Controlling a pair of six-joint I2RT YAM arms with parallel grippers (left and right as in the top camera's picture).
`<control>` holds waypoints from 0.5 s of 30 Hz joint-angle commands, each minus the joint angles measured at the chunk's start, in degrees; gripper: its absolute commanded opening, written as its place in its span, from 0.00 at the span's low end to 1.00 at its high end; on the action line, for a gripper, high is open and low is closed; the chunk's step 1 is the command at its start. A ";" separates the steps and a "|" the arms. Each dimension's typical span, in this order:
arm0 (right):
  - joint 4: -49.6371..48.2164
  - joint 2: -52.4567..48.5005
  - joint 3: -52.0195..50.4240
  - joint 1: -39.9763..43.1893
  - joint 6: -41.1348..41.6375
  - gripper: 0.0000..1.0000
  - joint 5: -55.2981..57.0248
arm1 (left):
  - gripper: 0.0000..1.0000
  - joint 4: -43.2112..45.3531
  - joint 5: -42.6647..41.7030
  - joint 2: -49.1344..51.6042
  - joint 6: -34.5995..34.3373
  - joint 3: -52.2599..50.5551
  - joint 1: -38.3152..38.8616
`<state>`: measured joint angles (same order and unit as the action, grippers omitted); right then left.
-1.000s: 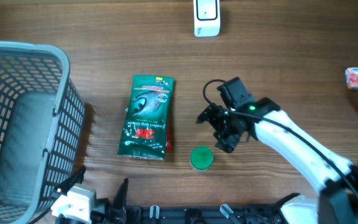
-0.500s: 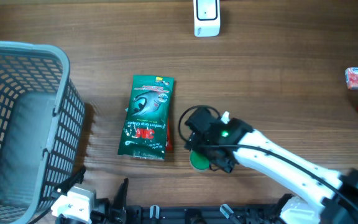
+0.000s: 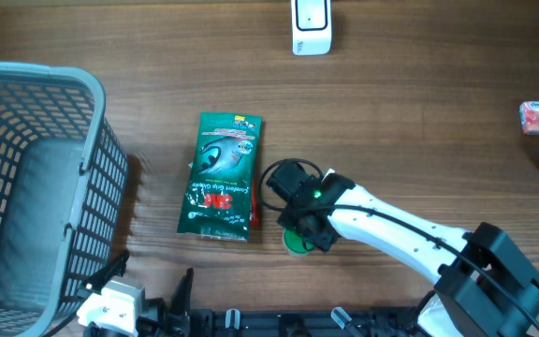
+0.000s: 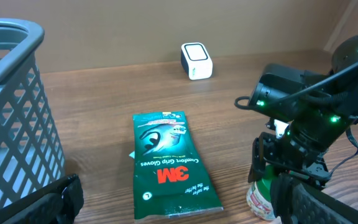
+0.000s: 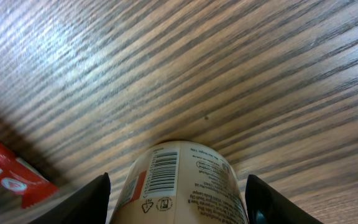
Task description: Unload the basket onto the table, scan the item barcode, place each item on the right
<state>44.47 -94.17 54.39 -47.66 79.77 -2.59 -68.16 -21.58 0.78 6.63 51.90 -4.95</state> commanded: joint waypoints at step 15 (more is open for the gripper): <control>-3.15 -1.20 0.37 22.25 38.86 0.74 -1.73 | 1.00 0.13 -0.90 -0.42 0.66 -0.15 0.24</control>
<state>43.35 -94.59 54.37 -25.52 110.32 -4.89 -68.16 -21.58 0.78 6.63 51.90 -4.95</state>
